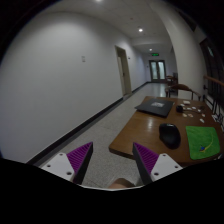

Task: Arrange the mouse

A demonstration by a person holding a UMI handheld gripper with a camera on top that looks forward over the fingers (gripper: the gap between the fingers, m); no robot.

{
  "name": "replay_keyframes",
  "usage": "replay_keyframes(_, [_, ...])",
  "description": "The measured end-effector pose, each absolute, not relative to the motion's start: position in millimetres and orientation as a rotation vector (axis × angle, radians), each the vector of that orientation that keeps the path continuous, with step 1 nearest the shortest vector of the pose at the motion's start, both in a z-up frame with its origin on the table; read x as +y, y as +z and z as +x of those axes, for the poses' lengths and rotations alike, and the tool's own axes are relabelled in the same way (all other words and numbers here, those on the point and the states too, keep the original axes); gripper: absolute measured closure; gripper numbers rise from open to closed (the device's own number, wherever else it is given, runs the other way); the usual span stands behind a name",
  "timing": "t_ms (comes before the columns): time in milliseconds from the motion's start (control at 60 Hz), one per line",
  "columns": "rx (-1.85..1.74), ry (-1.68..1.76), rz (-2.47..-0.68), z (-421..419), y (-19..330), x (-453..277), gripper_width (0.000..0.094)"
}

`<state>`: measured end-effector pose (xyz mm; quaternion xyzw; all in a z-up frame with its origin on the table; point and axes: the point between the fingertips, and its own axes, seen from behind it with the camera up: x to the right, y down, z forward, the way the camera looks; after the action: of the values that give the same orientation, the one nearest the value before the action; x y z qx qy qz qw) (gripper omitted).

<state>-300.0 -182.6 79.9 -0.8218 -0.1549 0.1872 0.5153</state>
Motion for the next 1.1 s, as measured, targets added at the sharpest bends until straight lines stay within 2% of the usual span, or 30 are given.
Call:
replay_keyframes(167, [-0.322, 0.396, -1.977, -286.0, 75.5, -171.5, 0.0127])
replay_keyframes(300, [-0.322, 0.288, -1.928, -236.5, 77.1, -146.8, 0.0133])
replay_keyframes(517, [-0.258, 0.090, -1.996, -142.4, 42.9, -75.8, 0.0133])
replay_keyframes(800, [-0.277, 0.064, -2.085, -121.2, 4.2, 1.2, 0.0150])
replay_keyframes(883, [-0.255, 0.102, -2.100, -124.6, 5.3, 21.2, 0.0235])
replay_keyframes(967, [-0.228, 0.088, -2.127, -119.8, 5.6, 42.4, 0.0513])
replay_keyframes(1100, [-0.177, 0.111, -2.143, -115.0, 6.1, 57.6, 0.0575])
